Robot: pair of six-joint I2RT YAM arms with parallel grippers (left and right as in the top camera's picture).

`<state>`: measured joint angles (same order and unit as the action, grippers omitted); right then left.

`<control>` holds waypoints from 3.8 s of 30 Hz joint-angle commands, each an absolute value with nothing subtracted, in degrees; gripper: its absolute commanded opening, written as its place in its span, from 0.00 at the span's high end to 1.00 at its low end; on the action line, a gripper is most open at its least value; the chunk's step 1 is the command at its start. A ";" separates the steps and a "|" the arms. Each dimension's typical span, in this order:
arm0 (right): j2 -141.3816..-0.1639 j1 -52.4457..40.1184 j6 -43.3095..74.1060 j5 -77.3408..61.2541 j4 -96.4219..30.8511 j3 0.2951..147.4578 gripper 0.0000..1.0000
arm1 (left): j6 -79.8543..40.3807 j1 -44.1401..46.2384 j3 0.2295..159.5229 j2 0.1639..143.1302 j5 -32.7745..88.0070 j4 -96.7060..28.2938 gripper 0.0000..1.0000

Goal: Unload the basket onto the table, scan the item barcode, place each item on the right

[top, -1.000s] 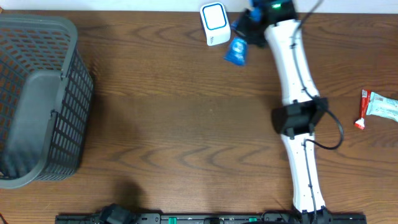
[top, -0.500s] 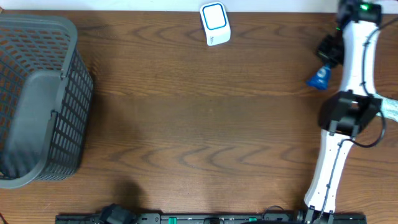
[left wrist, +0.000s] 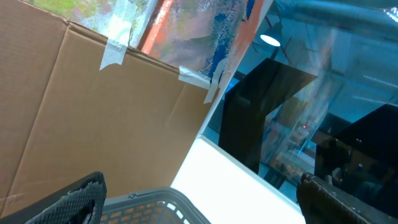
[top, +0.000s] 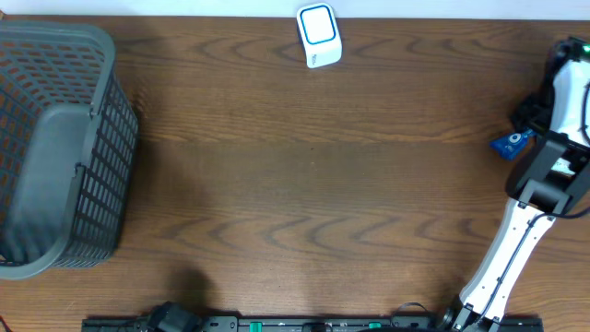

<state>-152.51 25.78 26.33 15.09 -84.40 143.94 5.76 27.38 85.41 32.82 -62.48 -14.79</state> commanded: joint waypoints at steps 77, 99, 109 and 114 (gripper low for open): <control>-6.31 2.63 24.75 12.21 -31.70 35.81 0.09 | 5.26 27.18 85.45 32.29 -62.61 -14.57 0.02; -0.34 4.78 10.09 15.49 -28.47 12.01 0.62 | 5.26 27.18 85.45 32.29 -62.61 -14.57 0.02; -0.27 1.74 -2.42 11.51 -23.35 6.85 0.42 | 5.26 27.18 85.45 32.29 -62.61 -14.57 0.02; -0.27 1.06 -2.42 12.12 -19.44 6.24 0.26 | 5.26 27.18 85.45 32.29 -62.61 -14.57 0.02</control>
